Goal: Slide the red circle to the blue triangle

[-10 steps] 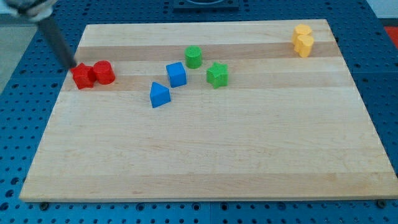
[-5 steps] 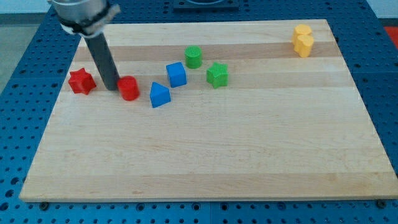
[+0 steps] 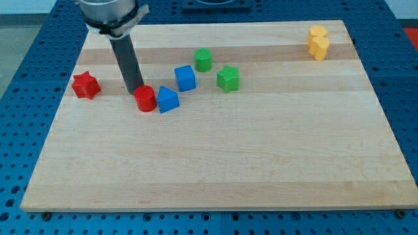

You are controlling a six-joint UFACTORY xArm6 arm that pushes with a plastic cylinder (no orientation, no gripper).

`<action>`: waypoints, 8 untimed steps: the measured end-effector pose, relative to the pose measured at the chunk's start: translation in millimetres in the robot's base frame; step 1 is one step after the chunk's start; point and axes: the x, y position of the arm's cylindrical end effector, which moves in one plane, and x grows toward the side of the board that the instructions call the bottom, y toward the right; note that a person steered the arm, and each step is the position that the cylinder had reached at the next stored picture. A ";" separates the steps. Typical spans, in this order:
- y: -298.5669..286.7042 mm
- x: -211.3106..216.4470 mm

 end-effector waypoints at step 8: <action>17.5 58.3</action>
